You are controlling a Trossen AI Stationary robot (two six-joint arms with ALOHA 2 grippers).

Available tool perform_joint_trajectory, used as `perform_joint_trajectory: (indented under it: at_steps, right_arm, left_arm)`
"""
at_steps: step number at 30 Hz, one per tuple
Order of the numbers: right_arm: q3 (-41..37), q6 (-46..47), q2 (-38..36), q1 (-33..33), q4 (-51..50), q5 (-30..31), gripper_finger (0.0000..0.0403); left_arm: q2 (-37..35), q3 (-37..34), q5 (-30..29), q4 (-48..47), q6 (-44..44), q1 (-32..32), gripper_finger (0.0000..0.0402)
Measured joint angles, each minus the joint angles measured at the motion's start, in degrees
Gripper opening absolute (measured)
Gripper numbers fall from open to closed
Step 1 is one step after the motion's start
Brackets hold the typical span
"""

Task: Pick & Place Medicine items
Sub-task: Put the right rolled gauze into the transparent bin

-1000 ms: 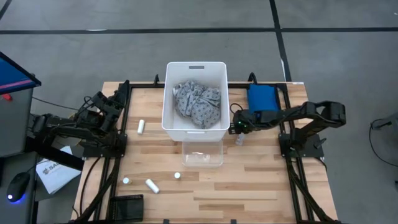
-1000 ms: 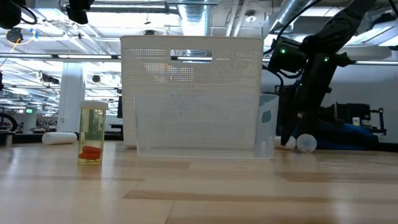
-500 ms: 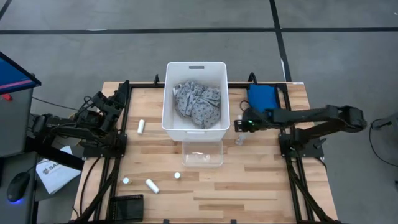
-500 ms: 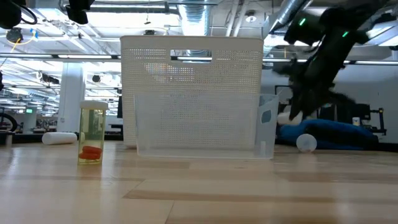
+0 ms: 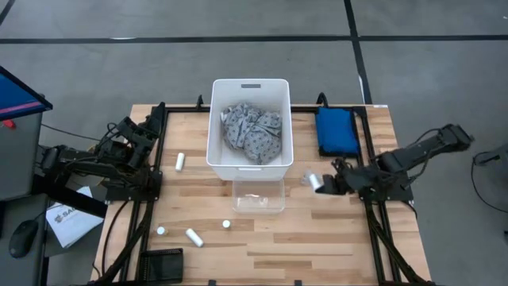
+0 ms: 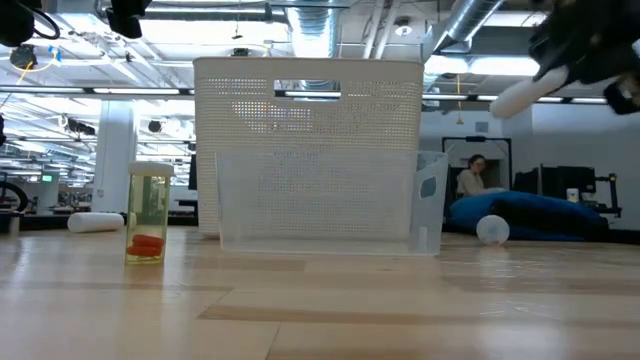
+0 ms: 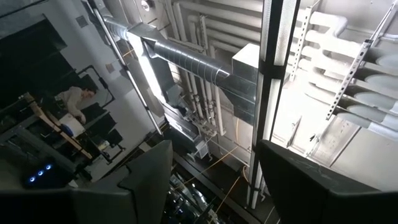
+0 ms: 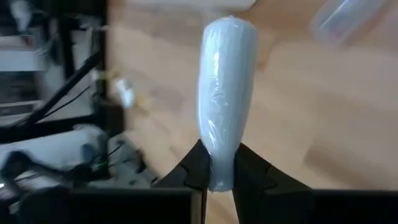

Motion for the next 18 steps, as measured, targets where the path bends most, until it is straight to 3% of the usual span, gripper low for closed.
perform_joint_trajectory:
  at_steps: [6, 11, 18]
  right_arm:
    - [0.0, 9.07, 5.78, 9.39, 8.85, 5.97, 0.004]
    - [1.11, 9.42, 15.54, 8.83, 21.15, 6.36, 0.004]
    - [7.96, 8.12, 28.18, 5.44, 23.07, 6.48, 0.004]
  left_arm:
    - [0.0, 0.0, 0.29, 0.0, -0.04, 0.01, 0.0232]
    - [0.0, 0.0, 0.27, 0.0, -1.02, 0.01, 0.0232]
    - [-0.11, 0.0, 0.45, 0.09, -1.81, 0.01, 0.0232]
